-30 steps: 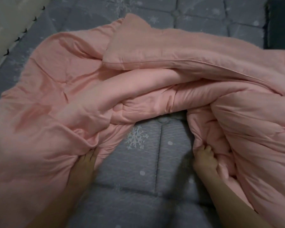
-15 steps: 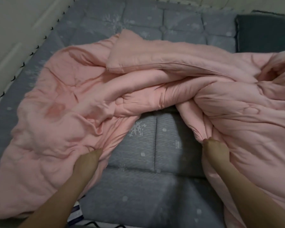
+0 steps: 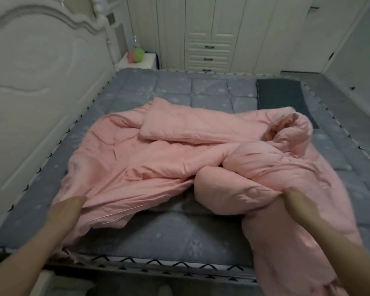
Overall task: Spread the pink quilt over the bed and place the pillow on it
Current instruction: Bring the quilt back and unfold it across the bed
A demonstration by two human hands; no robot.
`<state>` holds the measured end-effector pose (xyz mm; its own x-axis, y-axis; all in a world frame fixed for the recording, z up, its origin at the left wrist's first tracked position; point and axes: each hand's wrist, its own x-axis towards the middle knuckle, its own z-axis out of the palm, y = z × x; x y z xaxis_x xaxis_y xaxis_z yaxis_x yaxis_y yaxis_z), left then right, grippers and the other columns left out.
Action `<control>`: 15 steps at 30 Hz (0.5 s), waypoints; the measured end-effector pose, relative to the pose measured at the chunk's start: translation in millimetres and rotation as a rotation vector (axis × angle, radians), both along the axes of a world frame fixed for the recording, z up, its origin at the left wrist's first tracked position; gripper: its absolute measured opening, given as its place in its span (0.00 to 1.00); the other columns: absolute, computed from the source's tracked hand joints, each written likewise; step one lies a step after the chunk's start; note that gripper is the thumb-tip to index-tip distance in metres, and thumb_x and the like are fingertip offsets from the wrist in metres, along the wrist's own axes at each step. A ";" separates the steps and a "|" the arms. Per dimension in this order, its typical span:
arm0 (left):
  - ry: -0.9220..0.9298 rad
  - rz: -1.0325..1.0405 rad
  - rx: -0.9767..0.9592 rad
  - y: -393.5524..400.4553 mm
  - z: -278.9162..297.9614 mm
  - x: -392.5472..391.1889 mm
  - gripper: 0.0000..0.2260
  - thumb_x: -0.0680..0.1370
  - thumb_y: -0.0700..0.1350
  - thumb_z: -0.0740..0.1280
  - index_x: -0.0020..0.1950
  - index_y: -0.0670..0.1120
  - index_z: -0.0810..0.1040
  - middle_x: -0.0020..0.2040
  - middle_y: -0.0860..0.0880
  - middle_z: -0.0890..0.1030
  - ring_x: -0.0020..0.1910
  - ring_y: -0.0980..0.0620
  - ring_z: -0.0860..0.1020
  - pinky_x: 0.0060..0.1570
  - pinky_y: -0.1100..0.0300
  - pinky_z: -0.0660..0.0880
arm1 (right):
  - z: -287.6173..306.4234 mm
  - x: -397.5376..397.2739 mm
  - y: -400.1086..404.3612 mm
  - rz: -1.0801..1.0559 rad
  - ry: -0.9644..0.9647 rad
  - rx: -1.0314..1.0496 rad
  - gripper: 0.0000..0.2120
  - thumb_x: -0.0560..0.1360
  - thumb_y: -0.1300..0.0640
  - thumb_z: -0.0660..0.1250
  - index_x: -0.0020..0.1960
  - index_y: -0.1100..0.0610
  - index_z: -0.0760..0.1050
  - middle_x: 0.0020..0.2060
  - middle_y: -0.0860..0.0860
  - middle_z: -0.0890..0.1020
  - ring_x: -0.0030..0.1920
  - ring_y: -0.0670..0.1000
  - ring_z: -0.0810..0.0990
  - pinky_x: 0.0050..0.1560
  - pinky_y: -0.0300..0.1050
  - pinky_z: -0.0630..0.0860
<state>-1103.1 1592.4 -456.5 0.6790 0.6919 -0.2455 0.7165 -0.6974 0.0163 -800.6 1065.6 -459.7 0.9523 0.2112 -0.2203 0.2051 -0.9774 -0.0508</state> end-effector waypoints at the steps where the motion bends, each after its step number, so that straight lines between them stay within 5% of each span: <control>1: -0.001 0.022 0.021 3.5 11.9 -13.9 0.17 0.81 0.48 0.53 0.69 0.53 0.69 0.70 0.40 0.68 0.66 0.40 0.69 0.62 0.54 0.64 | 8.8 -6.3 -14.1 -0.058 -0.021 0.038 0.17 0.78 0.56 0.53 0.66 0.55 0.68 0.66 0.57 0.70 0.63 0.60 0.72 0.62 0.53 0.69; 5: -0.043 0.119 0.083 35.7 25.1 -42.0 0.17 0.81 0.46 0.53 0.67 0.47 0.72 0.66 0.36 0.72 0.62 0.38 0.73 0.60 0.51 0.67 | 23.6 -11.6 -61.3 -0.225 -0.090 0.146 0.17 0.77 0.58 0.56 0.65 0.59 0.68 0.65 0.62 0.71 0.63 0.63 0.72 0.63 0.57 0.69; 8: 0.006 0.148 0.091 34.5 6.6 -37.5 0.17 0.81 0.44 0.51 0.66 0.45 0.72 0.67 0.38 0.71 0.63 0.39 0.71 0.61 0.52 0.67 | 18.4 -17.6 -63.4 -0.174 0.066 0.018 0.16 0.77 0.57 0.57 0.64 0.56 0.70 0.65 0.59 0.72 0.64 0.59 0.72 0.65 0.54 0.69; 11: 0.119 -0.004 0.110 -9.7 -21.1 -19.1 0.18 0.80 0.42 0.51 0.68 0.50 0.70 0.66 0.45 0.72 0.63 0.46 0.72 0.60 0.56 0.69 | 5.3 -29.3 -31.2 -0.079 0.223 -0.115 0.19 0.76 0.57 0.56 0.66 0.52 0.69 0.68 0.53 0.71 0.67 0.53 0.70 0.66 0.47 0.68; 15: 0.173 -0.255 0.037 -71.7 -72.6 10.8 0.18 0.79 0.43 0.54 0.69 0.52 0.68 0.65 0.48 0.72 0.63 0.48 0.71 0.59 0.58 0.69 | -28.0 -52.2 21.9 0.058 0.273 -0.027 0.18 0.77 0.57 0.57 0.66 0.54 0.71 0.66 0.53 0.72 0.66 0.53 0.71 0.65 0.44 0.68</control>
